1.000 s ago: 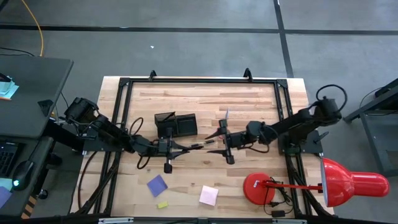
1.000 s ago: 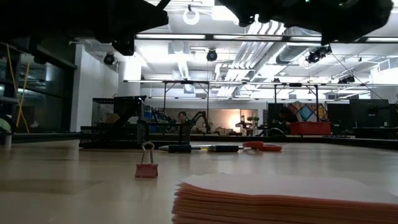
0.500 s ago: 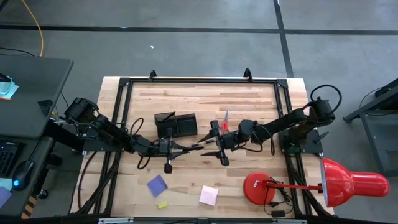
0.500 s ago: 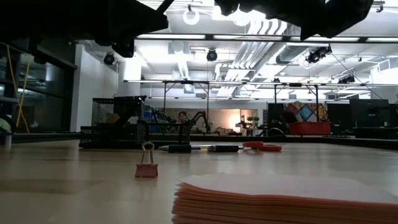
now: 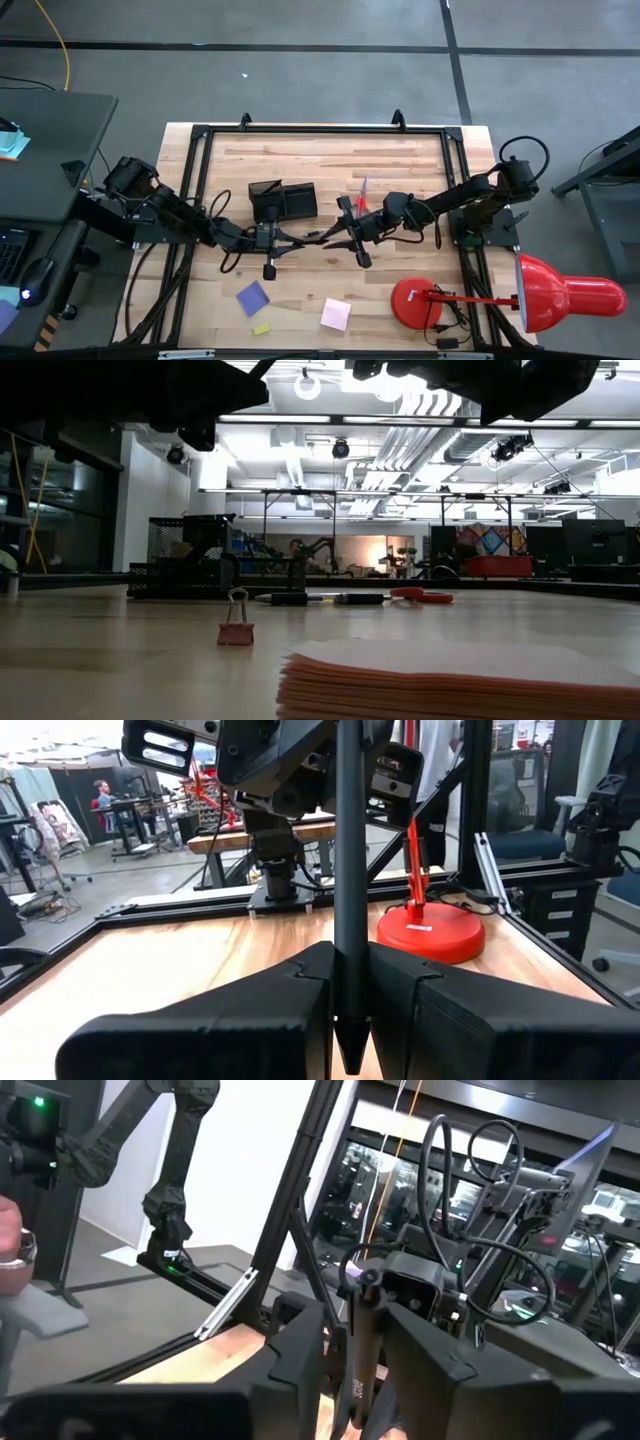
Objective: Pick and place office supplies into organizer
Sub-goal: Put the pen black into the desk organizer, then put the scissors into the desk organizer
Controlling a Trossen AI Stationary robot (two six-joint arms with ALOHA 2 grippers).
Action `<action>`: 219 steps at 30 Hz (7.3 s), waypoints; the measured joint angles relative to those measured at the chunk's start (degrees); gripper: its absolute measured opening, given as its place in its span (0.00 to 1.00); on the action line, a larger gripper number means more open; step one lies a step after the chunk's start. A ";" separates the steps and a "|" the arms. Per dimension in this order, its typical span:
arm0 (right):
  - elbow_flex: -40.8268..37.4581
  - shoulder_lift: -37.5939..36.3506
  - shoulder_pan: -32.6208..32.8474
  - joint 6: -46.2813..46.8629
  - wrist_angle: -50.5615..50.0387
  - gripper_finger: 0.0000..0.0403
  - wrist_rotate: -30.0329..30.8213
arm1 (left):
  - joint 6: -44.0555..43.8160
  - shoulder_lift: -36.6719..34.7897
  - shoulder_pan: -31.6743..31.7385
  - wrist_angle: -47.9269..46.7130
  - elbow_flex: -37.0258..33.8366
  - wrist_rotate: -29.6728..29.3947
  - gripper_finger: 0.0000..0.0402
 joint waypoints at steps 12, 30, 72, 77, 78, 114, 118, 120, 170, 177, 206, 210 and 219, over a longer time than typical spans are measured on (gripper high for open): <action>0.00 0.00 0.04 -0.74 1.62 0.21 -0.44 | 0.00 0.00 0.00 -0.23 0.04 -0.09 0.05; 5.16 4.15 0.04 -0.44 -1.76 0.21 -0.35 | -2.48 0.02 2.27 -2.32 0.02 1.39 0.05; 5.44 2.84 -3.22 -3.95 -11.78 0.02 9.97 | -7.00 -1.70 2.27 -19.58 -0.13 -27.90 0.54; 5.51 2.82 -5.63 -3.94 -11.96 0.03 8.92 | -8.28 -2.43 1.44 -24.87 -0.13 -31.73 0.68; 5.53 2.82 -6.54 -3.93 -12.28 0.02 8.74 | -9.29 -2.95 1.03 -26.66 -0.13 -33.16 0.70; 45.54 21.11 -23.00 -5.44 -50.57 0.02 -11.47 | -3.84 -53.69 -25.56 -58.78 -0.26 -29.83 0.68; 51.25 25.54 -23.26 -5.42 -54.48 0.04 -12.14 | -7.03 -57.62 -25.53 -64.68 -0.26 -29.83 0.68; 53.51 28.11 -23.19 -5.46 -55.23 0.03 -12.95 | -9.12 -58.55 -25.53 -67.04 -0.26 -29.81 0.68; 28.29 8.99 -9.14 14.53 -75.60 0.19 -12.48 | -22.06 -43.59 -25.51 -68.59 -0.22 -42.13 0.67; -1.89 -9.41 -5.84 19.21 -30.77 0.19 7.30 | -18.70 -43.40 -23.56 -64.57 -0.26 -47.06 0.67; -16.24 -10.51 6.03 15.02 -42.31 0.19 37.91 | -10.99 -43.01 3.78 -58.65 -0.22 -20.76 0.67; -16.24 -10.51 6.20 12.70 -46.23 0.19 41.08 | -10.99 -43.01 3.74 -58.65 -0.22 -20.70 0.67; -16.24 -10.51 5.30 11.04 -45.79 0.32 42.40 | -11.15 -43.01 3.74 -58.72 -0.22 -20.70 0.67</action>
